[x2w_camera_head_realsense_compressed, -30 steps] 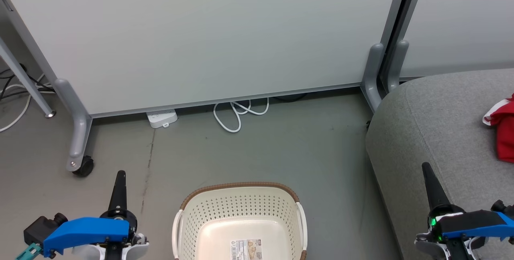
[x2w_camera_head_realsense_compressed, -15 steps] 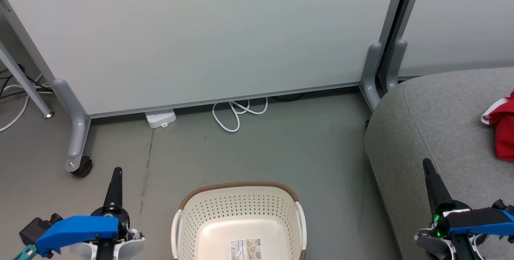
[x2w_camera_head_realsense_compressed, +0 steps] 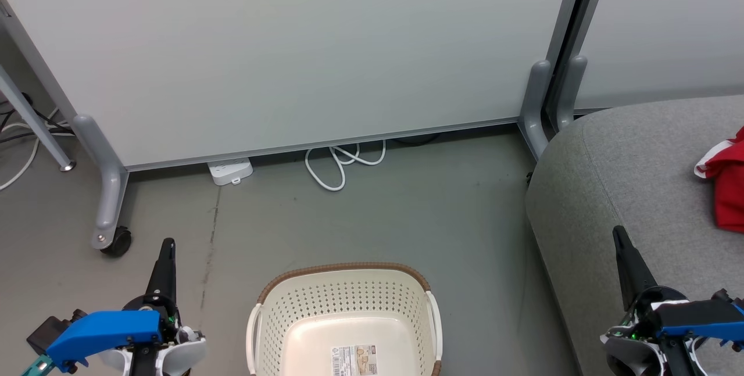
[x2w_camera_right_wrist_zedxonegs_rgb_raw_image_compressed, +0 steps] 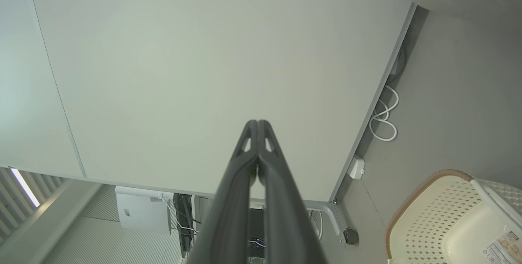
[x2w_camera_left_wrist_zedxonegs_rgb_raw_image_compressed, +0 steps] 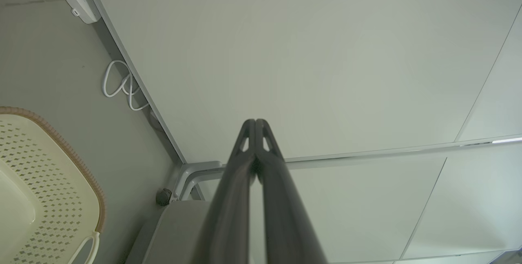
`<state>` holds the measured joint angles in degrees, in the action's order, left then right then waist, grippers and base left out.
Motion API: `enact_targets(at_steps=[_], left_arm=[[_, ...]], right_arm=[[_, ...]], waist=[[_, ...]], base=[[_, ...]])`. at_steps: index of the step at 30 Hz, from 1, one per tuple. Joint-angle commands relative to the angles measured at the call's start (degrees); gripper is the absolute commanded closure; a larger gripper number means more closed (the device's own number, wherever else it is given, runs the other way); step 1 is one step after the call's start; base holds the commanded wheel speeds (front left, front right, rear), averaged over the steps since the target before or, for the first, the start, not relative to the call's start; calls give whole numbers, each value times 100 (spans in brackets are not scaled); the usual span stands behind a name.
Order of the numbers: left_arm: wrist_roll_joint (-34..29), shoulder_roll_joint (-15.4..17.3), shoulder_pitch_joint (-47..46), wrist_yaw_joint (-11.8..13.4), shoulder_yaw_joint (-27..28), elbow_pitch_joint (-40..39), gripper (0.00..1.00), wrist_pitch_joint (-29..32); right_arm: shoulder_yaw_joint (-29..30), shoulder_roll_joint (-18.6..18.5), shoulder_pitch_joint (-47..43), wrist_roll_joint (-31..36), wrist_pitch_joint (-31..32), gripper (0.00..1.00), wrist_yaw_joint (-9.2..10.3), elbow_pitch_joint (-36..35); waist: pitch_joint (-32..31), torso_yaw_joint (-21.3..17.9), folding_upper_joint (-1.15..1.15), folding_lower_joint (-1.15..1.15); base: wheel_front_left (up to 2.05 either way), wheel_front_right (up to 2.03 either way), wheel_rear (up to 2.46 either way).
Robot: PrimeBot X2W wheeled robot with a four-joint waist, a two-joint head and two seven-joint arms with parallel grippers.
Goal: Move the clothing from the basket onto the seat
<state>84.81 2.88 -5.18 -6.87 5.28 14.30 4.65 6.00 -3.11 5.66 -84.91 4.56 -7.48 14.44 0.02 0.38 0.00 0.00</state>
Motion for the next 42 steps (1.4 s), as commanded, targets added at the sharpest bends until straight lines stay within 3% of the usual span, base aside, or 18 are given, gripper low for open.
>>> enact_targets(at_steps=[1, 17, 42], left_arm=[[146, 0, -114, -50, 59, -37, 100, 48], [784, -1, -142, -87, 145, -27, 100, 212], [763, -1, -142, -76, 142, -28, 100, 210]], right_arm=[[20, 17, 77, -154, 60, 100, -2, -35], [68, 32, 105, -773, 222, 100, -2, -43], [64, 31, 95, -755, 224, 100, -2, -42]], waist=[[1, -4, 0, 0], [13, -38, 0, 0], [13, -38, 0, 0]], base=[[0, 0, 0], [0, 0, 0], [0, 0, 0]])
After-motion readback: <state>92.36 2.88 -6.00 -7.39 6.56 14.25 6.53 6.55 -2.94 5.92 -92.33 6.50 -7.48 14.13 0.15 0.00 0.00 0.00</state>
